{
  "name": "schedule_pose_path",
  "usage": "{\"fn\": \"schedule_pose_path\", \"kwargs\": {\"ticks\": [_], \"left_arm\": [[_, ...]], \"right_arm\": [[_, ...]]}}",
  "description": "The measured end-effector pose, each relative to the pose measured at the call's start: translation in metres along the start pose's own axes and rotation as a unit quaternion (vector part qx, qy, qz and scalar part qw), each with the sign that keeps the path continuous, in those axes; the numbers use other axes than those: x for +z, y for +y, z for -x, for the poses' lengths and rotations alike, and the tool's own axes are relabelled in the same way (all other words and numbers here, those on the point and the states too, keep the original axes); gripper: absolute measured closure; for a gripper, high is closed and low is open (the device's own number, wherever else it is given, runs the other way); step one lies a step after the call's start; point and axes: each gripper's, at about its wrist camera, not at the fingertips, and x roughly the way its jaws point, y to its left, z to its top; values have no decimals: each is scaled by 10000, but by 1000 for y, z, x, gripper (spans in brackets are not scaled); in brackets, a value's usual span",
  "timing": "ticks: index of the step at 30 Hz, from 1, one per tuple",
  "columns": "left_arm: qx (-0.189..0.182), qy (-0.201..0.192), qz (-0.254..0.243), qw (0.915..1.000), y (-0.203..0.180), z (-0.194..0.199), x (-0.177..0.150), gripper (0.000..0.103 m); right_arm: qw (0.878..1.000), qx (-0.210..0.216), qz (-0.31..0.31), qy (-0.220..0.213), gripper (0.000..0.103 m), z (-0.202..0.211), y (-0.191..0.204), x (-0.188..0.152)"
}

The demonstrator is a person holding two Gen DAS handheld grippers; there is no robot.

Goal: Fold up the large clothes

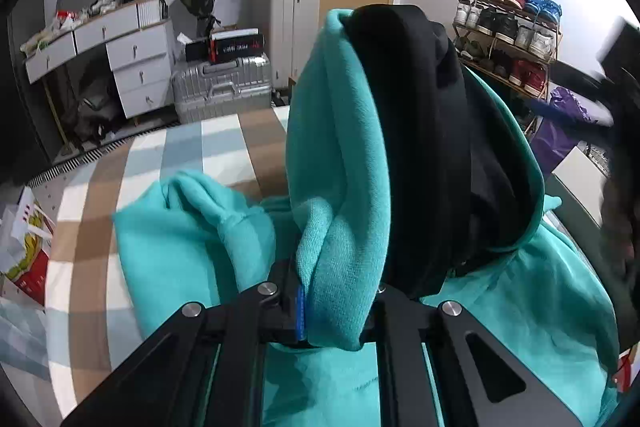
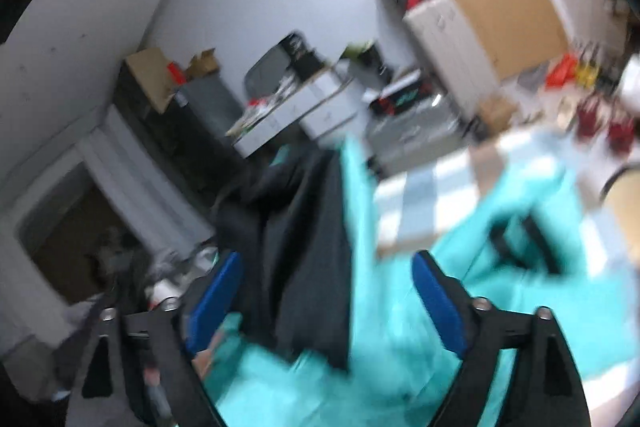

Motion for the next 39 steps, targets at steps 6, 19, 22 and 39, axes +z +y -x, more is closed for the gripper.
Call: {"fn": "schedule_pose_path", "kwargs": {"ticks": [6, 19, 22, 39], "left_arm": [[-334, 49, -277, 9990, 2, 5, -3, 95], [-709, -115, -206, 9972, 13, 61, 54, 22], [-568, -486, -279, 9968, 14, 81, 63, 18], [314, 579, -1684, 9835, -46, 22, 99, 97]], "right_arm": [[9904, -473, 246, 1273, 27, -82, 7, 33], [9264, -1500, 3437, -335, 98, -14, 126, -33], [9092, -1677, 3742, -728, 98, -3, 140, -46], [9139, -1066, 3894, -422, 98, 9, 155, -90]]}}
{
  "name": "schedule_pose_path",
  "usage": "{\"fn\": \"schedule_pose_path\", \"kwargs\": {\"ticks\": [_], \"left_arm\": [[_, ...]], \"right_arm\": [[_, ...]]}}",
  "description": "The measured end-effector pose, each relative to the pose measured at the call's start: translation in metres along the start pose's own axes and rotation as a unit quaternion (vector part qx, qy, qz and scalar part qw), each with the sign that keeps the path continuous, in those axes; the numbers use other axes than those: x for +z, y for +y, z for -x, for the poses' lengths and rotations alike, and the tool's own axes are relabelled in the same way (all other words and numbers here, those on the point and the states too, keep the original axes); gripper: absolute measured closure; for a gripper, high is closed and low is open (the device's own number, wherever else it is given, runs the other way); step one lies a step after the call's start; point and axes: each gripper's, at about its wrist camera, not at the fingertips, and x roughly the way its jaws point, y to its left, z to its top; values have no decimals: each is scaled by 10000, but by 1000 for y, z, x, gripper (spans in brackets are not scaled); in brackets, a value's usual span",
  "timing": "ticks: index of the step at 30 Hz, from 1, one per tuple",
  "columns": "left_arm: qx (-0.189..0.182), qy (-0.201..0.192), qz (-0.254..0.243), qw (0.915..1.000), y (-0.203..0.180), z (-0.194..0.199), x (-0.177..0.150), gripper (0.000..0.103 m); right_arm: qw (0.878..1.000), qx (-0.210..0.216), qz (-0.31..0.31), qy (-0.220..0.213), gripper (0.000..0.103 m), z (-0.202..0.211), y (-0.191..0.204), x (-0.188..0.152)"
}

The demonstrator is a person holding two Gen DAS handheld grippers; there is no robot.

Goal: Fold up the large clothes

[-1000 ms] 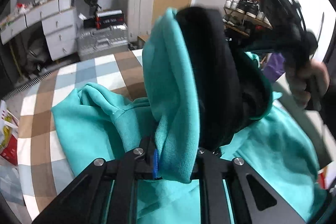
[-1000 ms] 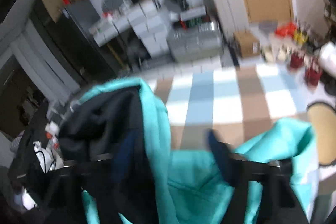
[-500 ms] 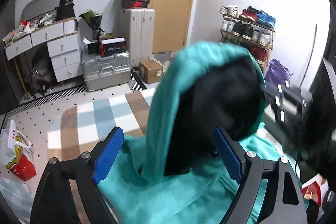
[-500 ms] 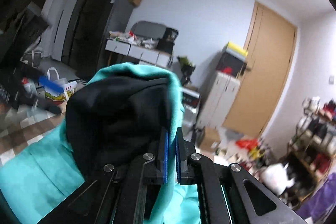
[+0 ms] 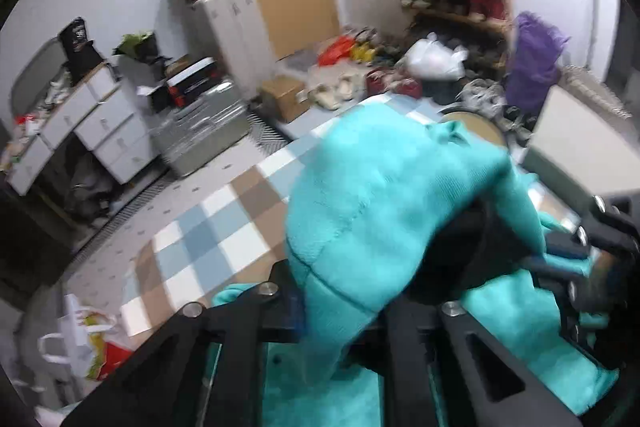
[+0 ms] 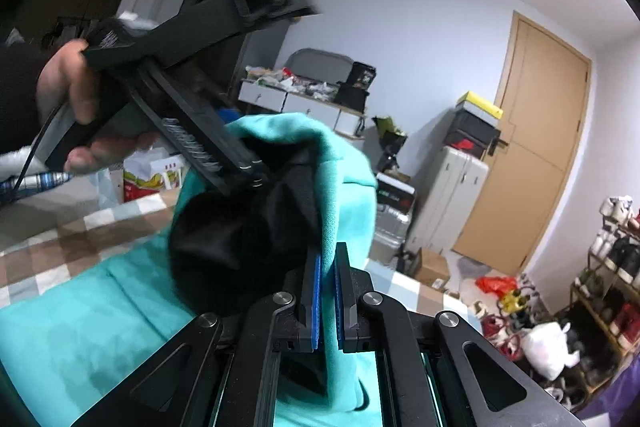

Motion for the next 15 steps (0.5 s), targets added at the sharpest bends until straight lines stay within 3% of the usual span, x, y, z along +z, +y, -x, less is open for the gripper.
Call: {"fn": "schedule_pose_path", "kwargs": {"ticks": [1, 3, 6, 7, 10, 11, 12, 15], "left_arm": [[60, -21, -18, 10000, 2, 0, 2, 97], [702, -257, -127, 9971, -1, 8, 11, 98], [1226, -802, 209, 9890, 13, 30, 28, 99], [1608, -1224, 355, 9787, 17, 45, 39, 99], [2259, -2023, 721, 9502, 29, 75, 51, 99], [2199, -2342, 1102, 9405, 38, 90, 49, 99], [1916, -2546, 1444, 9368, 44, 99, 40, 99], [1461, -2770, 1646, 9353, 33, 107, 5, 99]], "right_arm": [[9999, 100, -66, 94, 98, -1, 0, -3], [9990, 329, -185, 245, 95, -6, -3, -7], [9958, 640, -429, 485, 96, -12, -5, -11], [9943, 719, -551, 565, 97, -16, -6, -12], [9864, 964, -1051, 818, 97, -22, -14, -16], [9827, 1000, -1309, 841, 97, -23, -23, -17], [9775, 1088, -1582, 878, 96, -25, -30, -19], [9530, 1396, -2511, 958, 94, -22, -55, -28]]}}
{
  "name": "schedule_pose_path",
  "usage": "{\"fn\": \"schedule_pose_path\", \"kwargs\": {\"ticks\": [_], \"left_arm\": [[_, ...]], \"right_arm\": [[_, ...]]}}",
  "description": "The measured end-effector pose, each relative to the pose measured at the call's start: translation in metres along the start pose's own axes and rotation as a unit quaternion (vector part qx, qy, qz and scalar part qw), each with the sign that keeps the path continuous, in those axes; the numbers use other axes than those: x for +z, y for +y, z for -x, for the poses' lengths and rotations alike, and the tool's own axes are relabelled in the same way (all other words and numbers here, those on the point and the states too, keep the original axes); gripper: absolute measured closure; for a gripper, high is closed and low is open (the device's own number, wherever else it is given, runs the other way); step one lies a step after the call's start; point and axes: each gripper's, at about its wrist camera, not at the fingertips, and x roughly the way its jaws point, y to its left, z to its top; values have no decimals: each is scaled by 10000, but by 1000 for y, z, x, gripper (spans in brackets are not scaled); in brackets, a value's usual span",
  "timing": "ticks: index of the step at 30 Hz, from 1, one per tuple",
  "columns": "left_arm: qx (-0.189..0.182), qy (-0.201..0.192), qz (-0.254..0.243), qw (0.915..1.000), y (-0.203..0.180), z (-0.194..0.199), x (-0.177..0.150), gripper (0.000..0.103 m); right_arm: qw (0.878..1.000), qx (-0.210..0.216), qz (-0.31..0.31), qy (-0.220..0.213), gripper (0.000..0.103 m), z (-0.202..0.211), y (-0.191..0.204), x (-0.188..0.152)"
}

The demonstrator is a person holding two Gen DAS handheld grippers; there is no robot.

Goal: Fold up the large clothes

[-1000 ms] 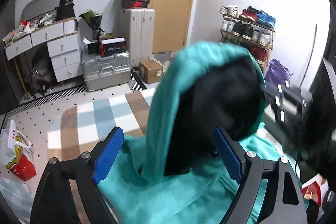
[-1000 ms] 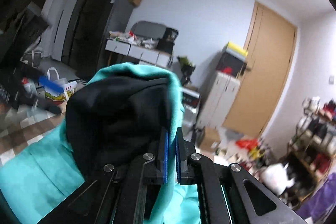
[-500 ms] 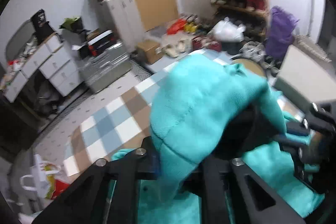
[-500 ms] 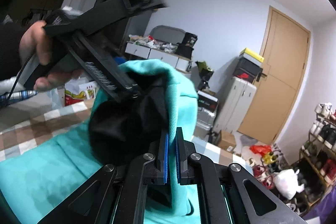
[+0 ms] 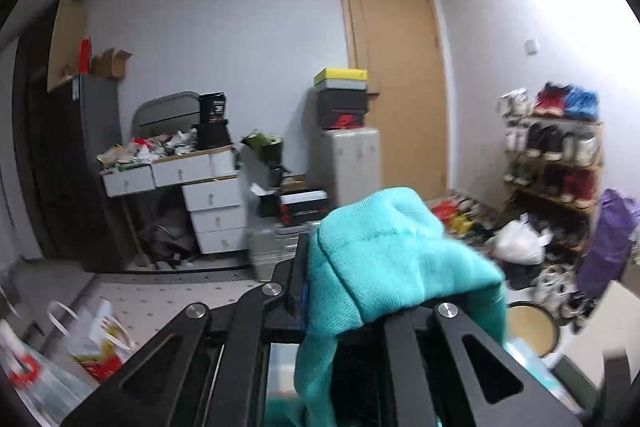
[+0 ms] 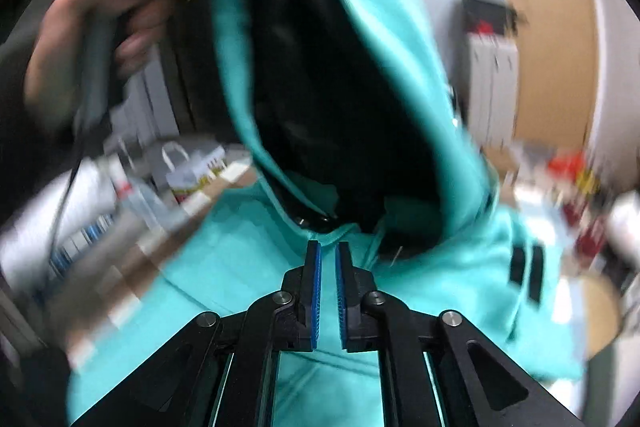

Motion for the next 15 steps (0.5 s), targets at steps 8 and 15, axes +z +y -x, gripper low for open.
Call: {"fn": "schedule_pose_path", "kwargs": {"ticks": [8, 15], "left_arm": [[-1436, 151, 192, 9893, -10, 65, -96, 98], [-1974, 957, 721, 9730, -9, 54, -121, 94]], "right_arm": [[9069, 2755, -3179, 216, 30, -2, -64, -26], [7941, 3894, -4665, -81, 25, -17, -78, -81]]}}
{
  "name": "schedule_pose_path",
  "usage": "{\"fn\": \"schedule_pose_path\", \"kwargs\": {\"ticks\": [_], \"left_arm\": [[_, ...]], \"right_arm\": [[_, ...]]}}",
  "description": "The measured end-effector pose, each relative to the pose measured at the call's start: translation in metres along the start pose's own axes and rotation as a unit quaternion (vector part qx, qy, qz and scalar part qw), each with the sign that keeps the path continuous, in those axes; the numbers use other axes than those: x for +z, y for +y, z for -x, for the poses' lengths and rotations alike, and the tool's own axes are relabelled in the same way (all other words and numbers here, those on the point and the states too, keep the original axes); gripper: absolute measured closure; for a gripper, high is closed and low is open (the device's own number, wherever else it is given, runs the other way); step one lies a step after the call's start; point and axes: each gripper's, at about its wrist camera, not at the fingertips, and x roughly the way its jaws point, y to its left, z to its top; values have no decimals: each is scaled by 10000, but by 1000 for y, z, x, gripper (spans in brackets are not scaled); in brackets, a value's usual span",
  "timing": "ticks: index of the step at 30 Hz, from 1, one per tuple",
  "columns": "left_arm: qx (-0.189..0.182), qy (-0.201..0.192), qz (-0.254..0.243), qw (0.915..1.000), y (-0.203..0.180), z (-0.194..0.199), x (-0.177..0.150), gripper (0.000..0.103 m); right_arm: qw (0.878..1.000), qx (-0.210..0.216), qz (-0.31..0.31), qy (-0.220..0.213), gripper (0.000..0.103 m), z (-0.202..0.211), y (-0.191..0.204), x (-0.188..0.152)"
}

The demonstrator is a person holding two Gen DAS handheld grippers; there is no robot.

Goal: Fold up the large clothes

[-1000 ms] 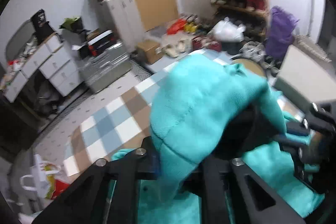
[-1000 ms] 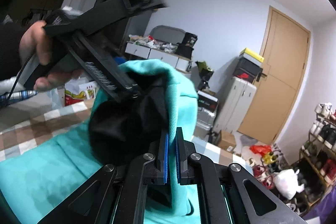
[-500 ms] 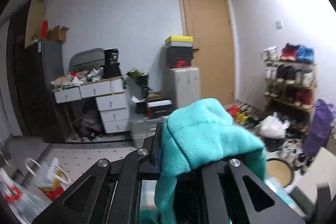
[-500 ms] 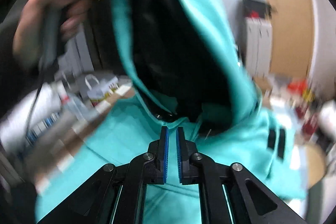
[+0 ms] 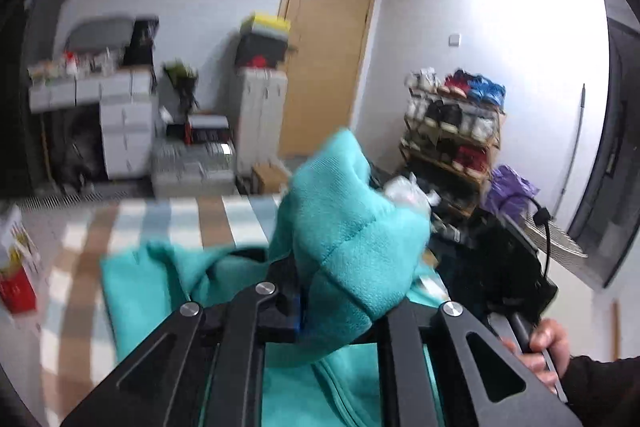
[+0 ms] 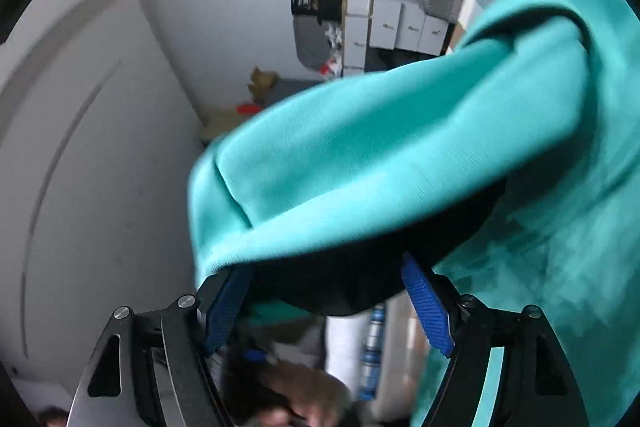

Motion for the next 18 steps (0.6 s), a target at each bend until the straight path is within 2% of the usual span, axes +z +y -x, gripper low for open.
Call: {"fn": "schedule_pose_path", "kwargs": {"ticks": [2, 4, 6, 7, 8, 9, 11, 12, 15, 18], "left_arm": [[71, 305, -84, 9995, -8, -7, 5, 93], [-13, 494, 47, 9988, -17, -8, 10, 91], [-352, 758, 401, 9957, -11, -6, 4, 83], [-521, 869, 521, 9935, -11, -6, 1, 53], [-817, 1037, 676, 9889, -9, -7, -4, 16], [-1097, 1096, 807, 9846, -8, -5, -9, 10], [-1409, 1159, 825, 9798, -11, -3, -15, 9], [-1351, 1214, 794, 9801, -14, -2, -17, 9], [-1317, 1340, 852, 9785, -13, 1, -19, 9], [-948, 1215, 1081, 9821, 3, 6, -25, 9]], "right_arm": [[9998, 185, -67, -88, 25, 5, -2, -7], [9996, 206, -49, -198, 25, 11, 0, -12], [9995, 130, -74, -293, 25, 17, 0, -17], [9993, 96, -106, -358, 25, 22, -1, -21], [9992, 89, -113, -384, 25, 27, 0, -22], [9992, 33, -82, -387, 25, 31, 1, -25], [9986, -218, 49, -487, 22, 43, 5, -29], [9976, -418, 97, -550, 17, 49, 7, -30], [9922, -1105, 221, -536, 17, 57, 12, -31], [9785, -1969, 502, -352, 17, 50, 18, -36]]}}
